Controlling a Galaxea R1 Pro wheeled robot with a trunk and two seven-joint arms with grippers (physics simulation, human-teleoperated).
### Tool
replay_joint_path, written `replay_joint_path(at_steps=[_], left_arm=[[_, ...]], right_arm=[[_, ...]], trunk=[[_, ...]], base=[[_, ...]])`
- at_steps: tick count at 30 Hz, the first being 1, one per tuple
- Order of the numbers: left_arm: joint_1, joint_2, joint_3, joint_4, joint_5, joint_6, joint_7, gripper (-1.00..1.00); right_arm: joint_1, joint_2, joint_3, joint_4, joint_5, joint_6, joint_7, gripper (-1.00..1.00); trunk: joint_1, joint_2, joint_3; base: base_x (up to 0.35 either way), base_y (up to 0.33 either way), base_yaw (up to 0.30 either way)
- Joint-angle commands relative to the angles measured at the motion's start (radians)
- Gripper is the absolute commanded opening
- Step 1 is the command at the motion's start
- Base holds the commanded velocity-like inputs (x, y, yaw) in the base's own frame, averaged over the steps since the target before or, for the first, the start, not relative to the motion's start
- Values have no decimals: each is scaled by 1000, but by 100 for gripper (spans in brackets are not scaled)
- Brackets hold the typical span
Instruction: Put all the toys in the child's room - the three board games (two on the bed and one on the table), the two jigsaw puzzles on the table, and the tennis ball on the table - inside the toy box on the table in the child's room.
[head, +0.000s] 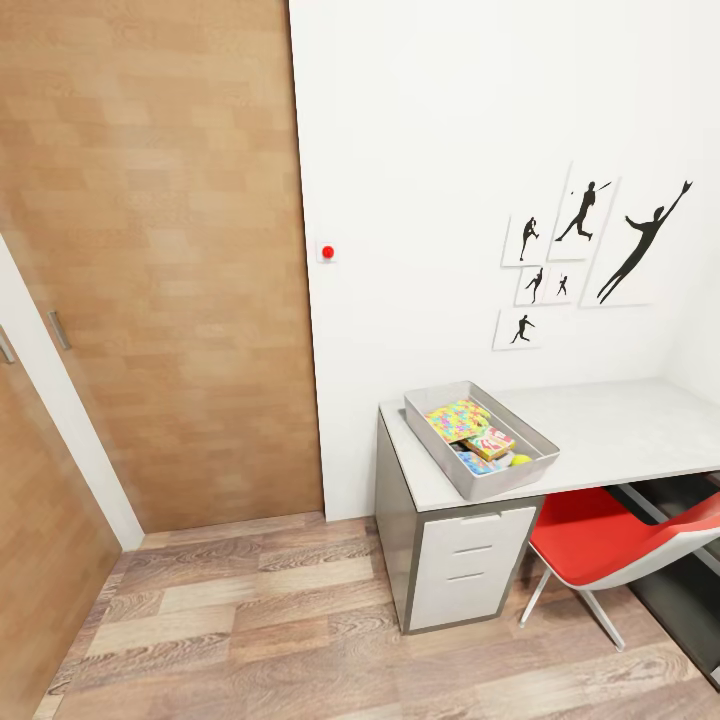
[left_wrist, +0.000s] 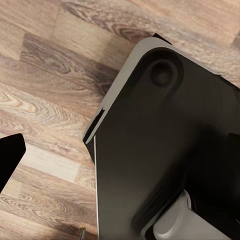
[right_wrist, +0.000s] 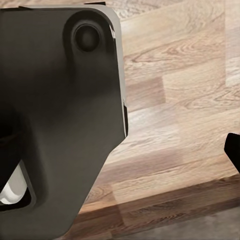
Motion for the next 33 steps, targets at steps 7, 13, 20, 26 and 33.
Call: replay_joint_path(at_steps=[7,13,20,26,33], left_arm=[[-1,-1,3,0,0,-2,1,100],[0,-1,3,0,-1,-2,1,100],[-1,-2,3,0,-1,-2,1,100],[-1,-2,3,0,-1,-2,1,100],[0,-2,3,0,-1,-2,1,100]], right_arm=[[0,0,9,-2,-9,-2,-4,100],[0,0,8,-2,-9,-1,-4,100],[0,0,8,-2,-7,-1,-4,100],[0,1,8,-2,-7,-1,-4,100],[0,0,8,-2,-7,-1,-4,100]], trunk=[[1,-2,-2],[1,-2,-2],[1,-2,-2],[1,-2,-2],[1,-2,-2]], base=[[0,0,0],[0,0,0],[0,0,0],[0,0,0],[0,0,0]])
